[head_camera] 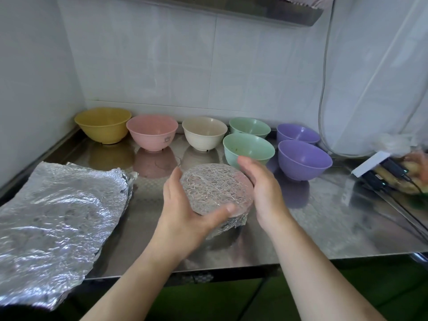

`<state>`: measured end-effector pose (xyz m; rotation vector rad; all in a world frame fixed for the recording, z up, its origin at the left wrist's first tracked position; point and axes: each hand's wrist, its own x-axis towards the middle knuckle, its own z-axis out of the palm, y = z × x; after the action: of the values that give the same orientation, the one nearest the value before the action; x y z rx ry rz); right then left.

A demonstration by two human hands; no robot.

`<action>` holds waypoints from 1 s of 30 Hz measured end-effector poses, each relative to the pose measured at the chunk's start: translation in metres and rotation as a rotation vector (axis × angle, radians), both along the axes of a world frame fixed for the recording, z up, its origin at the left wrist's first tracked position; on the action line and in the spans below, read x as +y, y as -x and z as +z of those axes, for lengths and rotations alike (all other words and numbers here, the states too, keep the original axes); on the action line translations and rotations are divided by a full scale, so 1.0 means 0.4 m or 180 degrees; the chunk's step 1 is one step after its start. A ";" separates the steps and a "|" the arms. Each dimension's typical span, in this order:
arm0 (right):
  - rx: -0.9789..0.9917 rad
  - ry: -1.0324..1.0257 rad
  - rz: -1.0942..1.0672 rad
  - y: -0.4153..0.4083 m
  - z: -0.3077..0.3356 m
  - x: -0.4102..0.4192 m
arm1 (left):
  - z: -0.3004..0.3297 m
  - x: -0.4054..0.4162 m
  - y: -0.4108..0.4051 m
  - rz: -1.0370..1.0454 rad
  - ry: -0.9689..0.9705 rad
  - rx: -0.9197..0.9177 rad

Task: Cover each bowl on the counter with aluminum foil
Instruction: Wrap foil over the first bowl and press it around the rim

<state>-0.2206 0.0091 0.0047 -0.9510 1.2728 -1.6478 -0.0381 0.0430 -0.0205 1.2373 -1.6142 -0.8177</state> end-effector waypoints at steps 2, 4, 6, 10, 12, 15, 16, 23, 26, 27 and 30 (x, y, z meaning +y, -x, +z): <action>-0.0085 -0.0019 0.0135 -0.011 -0.005 -0.003 | -0.002 0.006 0.010 -0.0054 0.0041 -0.0266; -0.0117 0.0018 0.0059 -0.014 -0.018 -0.006 | -0.006 0.003 0.013 -0.0047 0.0093 -0.0383; -0.0212 0.0044 -0.0010 -0.020 -0.021 -0.004 | -0.013 -0.003 0.007 -0.0043 0.0170 -0.0466; -0.0333 0.0147 -0.0221 -0.033 -0.045 -0.006 | -0.029 -0.016 -0.010 -0.0109 0.0300 -0.0619; -0.0664 0.0144 -0.0373 -0.040 -0.056 -0.005 | -0.035 -0.024 -0.017 -0.0128 0.0401 -0.0679; -0.1273 0.0130 -0.0341 -0.049 -0.059 -0.001 | -0.043 -0.032 -0.025 -0.0183 0.0519 -0.0734; -0.1455 0.0160 -0.0301 -0.054 -0.057 0.003 | -0.045 -0.034 -0.028 -0.0191 0.0552 -0.0755; -0.2056 0.0162 -0.0418 -0.056 -0.072 0.021 | -0.052 -0.041 -0.041 -0.0245 0.0631 -0.0848; -0.2095 0.0098 -0.0460 -0.061 -0.077 0.019 | -0.057 -0.055 -0.053 -0.0305 0.0551 -0.0933; -0.2054 0.0076 -0.0480 -0.060 -0.076 0.019 | -0.058 -0.061 -0.059 -0.0322 0.0530 -0.0961; -0.1785 -0.0014 -0.0500 -0.045 -0.070 0.023 | -0.057 -0.068 -0.075 -0.0362 0.0473 -0.0982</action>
<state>-0.2025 0.0182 -0.0234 -0.3432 0.9767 -1.8573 -0.0081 0.0157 -0.0434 1.2174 -1.9712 -0.5826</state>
